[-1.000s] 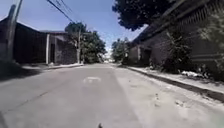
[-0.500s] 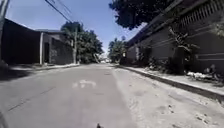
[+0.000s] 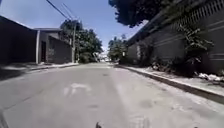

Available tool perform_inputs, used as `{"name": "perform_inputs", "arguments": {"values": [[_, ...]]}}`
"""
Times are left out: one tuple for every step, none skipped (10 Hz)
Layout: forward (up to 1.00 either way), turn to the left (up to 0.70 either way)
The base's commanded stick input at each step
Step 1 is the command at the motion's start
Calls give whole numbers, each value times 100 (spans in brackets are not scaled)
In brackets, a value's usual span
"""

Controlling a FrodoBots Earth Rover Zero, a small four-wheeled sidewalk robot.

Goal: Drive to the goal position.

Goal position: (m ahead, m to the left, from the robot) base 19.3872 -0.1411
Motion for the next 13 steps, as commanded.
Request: {"name": "perform_inputs", "arguments": {"values": [[100,0],[100,0],[100,0],[100,0],[100,0],[100,0],[100,0],[100,0],[100,0],[100,0],[100,0],[100,0],[100,0]]}}
